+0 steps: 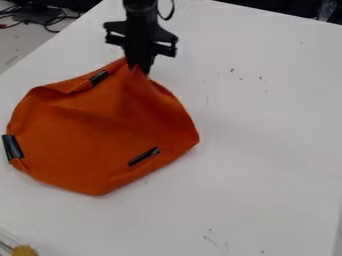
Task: Fold the cloth from top right to the middle
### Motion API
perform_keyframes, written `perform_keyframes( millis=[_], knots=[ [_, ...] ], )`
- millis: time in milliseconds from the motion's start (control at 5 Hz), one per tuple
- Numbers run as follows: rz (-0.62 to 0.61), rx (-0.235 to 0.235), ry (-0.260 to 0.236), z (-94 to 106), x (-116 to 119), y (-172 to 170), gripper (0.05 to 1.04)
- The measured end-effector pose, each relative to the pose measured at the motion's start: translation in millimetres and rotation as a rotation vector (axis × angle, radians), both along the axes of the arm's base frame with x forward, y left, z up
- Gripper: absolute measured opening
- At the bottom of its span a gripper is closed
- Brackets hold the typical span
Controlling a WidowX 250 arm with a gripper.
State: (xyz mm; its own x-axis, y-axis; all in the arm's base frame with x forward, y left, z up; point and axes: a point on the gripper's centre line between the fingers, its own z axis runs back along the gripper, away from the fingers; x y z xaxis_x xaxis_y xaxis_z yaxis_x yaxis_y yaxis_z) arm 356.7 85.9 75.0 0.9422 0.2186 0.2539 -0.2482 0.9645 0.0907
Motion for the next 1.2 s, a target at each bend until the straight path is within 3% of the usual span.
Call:
perform_keyframes(
  millis=[400,600,1000,1200],
  knots=[
    [0.106,-0.091,0.011,-27.0,-43,20,0.178],
    [0.159,-0.107,0.031,-33.0,-64,24,0.224],
    [0.132,-0.121,0.059,-34.7,-70,23,0.797],
    [0.127,-0.095,0.048,-24.0,-69,27,1.004]
  ],
)
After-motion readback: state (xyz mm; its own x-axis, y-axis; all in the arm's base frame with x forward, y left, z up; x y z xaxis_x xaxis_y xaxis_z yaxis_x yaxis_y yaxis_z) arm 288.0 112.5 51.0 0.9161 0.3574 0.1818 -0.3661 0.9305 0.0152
